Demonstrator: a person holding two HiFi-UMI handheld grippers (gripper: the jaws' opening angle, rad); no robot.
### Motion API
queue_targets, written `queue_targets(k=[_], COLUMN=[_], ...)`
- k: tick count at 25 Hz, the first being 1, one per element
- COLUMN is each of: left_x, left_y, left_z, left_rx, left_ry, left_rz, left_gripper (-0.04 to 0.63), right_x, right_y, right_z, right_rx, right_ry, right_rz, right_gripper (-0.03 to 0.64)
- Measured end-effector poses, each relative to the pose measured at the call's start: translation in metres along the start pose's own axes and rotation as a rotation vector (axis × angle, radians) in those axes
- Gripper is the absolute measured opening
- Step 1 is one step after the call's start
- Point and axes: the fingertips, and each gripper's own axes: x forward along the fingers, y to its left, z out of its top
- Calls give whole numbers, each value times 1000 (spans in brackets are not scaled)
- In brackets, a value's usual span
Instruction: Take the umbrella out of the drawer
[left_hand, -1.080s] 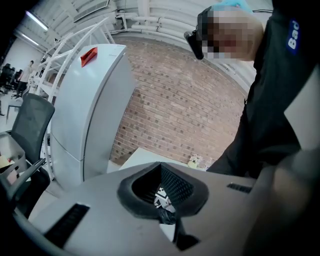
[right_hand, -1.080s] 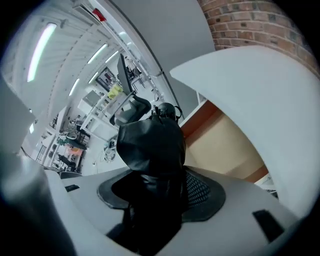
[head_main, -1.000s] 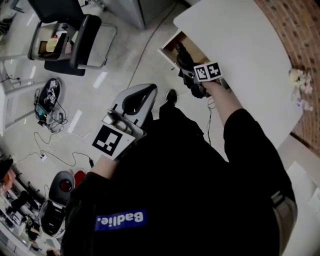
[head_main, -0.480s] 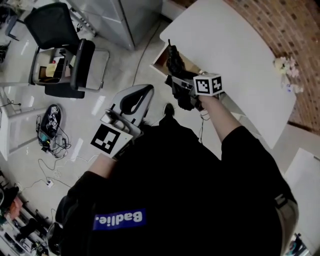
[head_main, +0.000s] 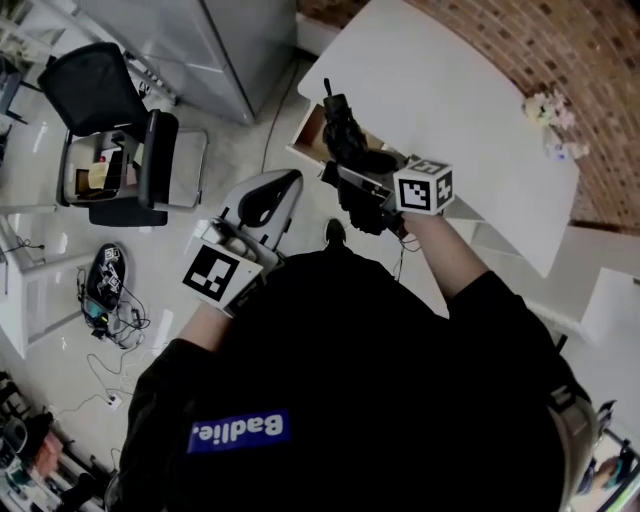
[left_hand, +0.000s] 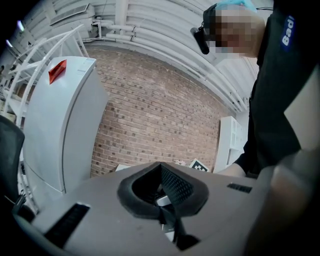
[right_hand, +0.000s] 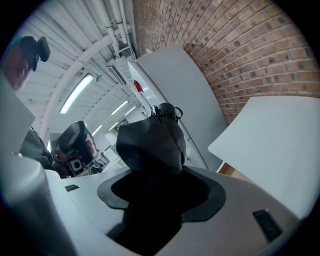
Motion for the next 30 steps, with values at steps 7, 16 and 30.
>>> queue_targets(k=[7, 16, 30], left_x=[15, 26, 30], left_y=[-10, -25, -32], left_z=[7, 7, 4], left_rx=[19, 22, 21], left_ry=[-7, 0, 1], left_rz=[-61, -116, -129], left_gripper=[2, 2, 2], right_x=[-27, -56, -72], right_y=[35, 81, 106], right_z=[39, 73, 89], right_rx=[-78, -152, -198], right_ry=[-88, -175, -215], right_rz=[12, 47, 51], right_gripper=[262, 262, 262])
